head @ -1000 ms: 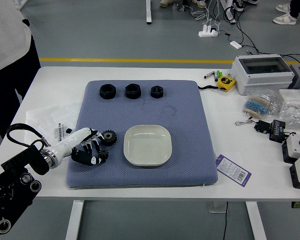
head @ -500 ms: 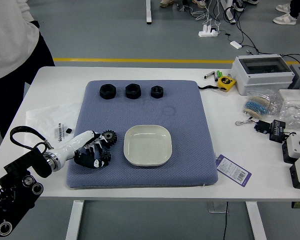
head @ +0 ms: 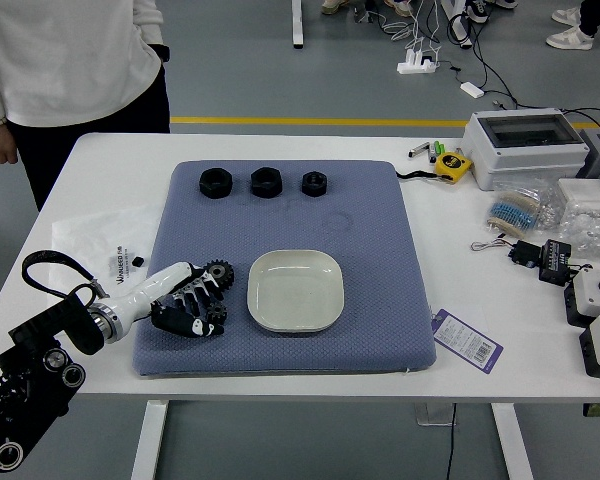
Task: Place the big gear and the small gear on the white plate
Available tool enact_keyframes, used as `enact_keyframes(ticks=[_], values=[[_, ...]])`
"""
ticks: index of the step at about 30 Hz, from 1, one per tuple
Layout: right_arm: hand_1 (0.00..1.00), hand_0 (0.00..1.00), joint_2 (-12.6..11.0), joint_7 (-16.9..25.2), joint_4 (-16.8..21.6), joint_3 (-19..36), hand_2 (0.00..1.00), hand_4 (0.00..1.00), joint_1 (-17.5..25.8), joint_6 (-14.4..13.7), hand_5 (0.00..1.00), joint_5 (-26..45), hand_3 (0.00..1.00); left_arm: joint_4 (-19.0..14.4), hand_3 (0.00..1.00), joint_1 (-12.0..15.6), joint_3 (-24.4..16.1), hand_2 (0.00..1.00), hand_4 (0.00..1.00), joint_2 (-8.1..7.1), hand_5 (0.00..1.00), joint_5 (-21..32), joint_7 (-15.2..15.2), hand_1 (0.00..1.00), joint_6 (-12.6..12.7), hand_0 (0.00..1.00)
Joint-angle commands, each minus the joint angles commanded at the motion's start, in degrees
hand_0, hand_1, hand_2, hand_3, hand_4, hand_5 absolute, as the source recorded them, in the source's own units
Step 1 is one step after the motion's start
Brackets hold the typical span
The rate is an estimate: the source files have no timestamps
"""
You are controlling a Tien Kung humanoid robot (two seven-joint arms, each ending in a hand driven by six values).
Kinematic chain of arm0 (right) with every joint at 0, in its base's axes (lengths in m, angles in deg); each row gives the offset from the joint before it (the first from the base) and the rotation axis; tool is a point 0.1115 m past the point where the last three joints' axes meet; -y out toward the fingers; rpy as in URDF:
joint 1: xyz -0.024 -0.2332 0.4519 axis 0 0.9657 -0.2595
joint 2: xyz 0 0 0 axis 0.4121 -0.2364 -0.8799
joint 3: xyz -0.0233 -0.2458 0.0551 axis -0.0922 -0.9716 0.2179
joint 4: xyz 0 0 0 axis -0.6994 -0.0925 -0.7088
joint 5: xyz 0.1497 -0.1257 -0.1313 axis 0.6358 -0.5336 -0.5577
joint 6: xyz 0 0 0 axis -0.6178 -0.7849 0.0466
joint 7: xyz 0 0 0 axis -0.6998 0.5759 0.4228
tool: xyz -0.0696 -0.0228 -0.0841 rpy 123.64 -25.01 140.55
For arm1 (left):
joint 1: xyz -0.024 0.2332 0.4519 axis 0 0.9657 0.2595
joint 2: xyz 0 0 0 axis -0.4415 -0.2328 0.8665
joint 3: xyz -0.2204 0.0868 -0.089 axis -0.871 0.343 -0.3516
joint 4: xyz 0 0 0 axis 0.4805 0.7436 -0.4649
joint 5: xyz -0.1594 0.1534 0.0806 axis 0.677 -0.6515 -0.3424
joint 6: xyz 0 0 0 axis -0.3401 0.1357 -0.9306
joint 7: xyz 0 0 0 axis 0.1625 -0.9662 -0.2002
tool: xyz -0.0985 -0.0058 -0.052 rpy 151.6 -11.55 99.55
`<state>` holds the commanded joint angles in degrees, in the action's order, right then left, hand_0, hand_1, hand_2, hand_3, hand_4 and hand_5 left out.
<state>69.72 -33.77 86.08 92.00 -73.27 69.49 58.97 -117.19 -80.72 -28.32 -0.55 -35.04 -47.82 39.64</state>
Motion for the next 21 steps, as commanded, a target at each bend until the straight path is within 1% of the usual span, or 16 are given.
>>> enact_keyframes(ticks=[3,4,6,9,10,14,16,19,21], values=[[0.651,0.652,0.0,0.0,0.0,0.0,0.742,0.862,-0.1,0.0,0.706,0.0,0.611,-0.1,0.545,0.1,-0.2,0.488,0.998,-0.06,0.284,-0.5,0.1,0.391,-0.4,0.337],[0.651,0.652,0.0,0.0,0.0,0.0,0.742,0.862,-0.1,0.0,0.705,0.0,0.611,-0.1,0.561,0.1,-0.3,0.494,0.998,-0.07,0.326,-0.7,0.1,0.403,-0.4,0.344],[0.651,0.652,0.0,0.0,0.0,0.0,0.742,0.862,-0.1,0.0,0.705,0.0,0.611,-0.1,0.561,0.2,-0.3,0.494,0.998,-0.09,0.326,-0.8,0.1,0.403,-0.3,0.344],[0.651,0.652,0.0,-0.1,0.0,0.1,0.742,0.862,-0.1,0.0,0.705,-0.1,0.611,-0.1,0.561,0.3,0.0,0.494,0.998,0.08,0.326,-1.1,0.4,0.403,0.4,0.344],[0.651,0.652,0.0,-0.1,0.0,0.1,0.742,0.862,-0.1,0.0,0.704,-0.1,0.611,-0.1,0.567,0.3,0.0,0.491,0.998,0.13,0.343,-1.3,0.4,0.402,0.7,0.343],[0.651,0.652,0.0,-0.1,0.0,0.1,0.742,0.862,-0.2,-0.1,0.704,-0.2,0.611,0.7,0.567,0.6,0.4,0.491,0.998,0.81,0.343,-2.6,0.8,0.402,2.5,0.343],[0.651,0.652,0.0,-0.2,0.0,0.1,0.742,0.862,-0.2,-0.1,0.704,-0.2,0.611,1.0,0.565,0.7,0.4,0.488,0.998,1.04,0.352,-2.8,0.9,0.397,2.9,0.341],[0.651,0.652,0.1,-0.2,0.0,0.2,0.742,0.862,-0.3,-0.1,0.704,-0.4,0.611,2.2,0.565,0.7,0.4,0.488,0.998,1.89,0.352,-3.0,1.4,0.397,5.3,0.341],[0.651,0.652,0.1,-0.2,0.0,0.2,0.742,0.862,-0.3,-0.1,0.704,-0.4,0.611,2.6,0.565,0.7,0.4,0.488,0.998,2.28,0.352,-2.6,1.6,0.397,6.3,0.341]])
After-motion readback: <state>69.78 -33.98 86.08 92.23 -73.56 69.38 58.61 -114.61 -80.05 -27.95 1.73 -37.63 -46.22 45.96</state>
